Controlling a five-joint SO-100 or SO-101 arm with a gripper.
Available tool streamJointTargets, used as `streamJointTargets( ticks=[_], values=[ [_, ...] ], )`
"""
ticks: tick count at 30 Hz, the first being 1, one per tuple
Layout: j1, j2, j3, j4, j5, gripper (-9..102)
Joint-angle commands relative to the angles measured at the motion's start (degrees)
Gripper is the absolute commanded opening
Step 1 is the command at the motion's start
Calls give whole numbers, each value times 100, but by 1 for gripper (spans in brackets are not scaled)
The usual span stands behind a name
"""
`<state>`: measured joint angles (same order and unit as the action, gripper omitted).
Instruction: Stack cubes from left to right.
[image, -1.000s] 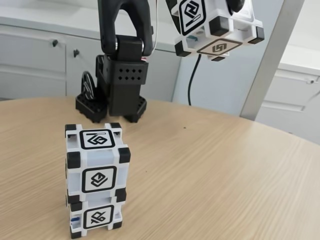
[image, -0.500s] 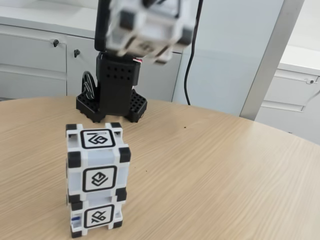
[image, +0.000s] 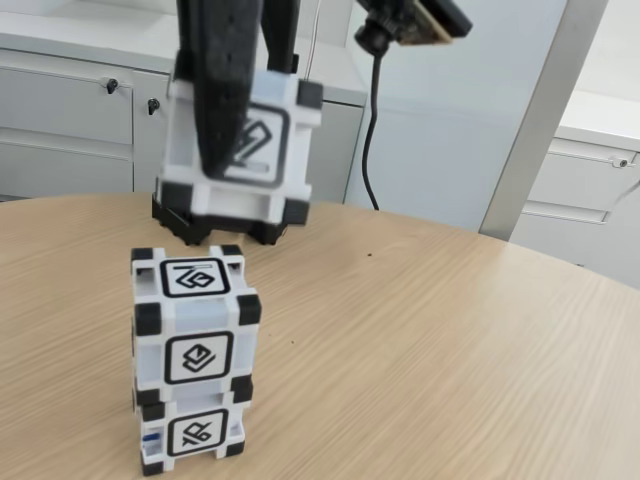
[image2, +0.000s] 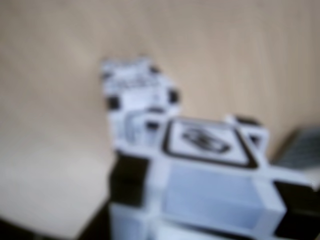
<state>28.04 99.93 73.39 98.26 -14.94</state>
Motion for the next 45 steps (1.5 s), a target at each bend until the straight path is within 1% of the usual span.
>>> streamJointTargets(
  ticks=[1, 13, 21, 36, 41, 45],
  values=[
    [62, -53, -132, 44, 35, 12],
    [88, -114, -97, 62, 299, 12],
    [79, -9, 782, 44, 167, 12],
    [105, 0, 712, 44, 369, 11],
    [694, 0, 712, 44, 202, 12],
    [738, -9, 773, 44, 185, 12]
  ],
)
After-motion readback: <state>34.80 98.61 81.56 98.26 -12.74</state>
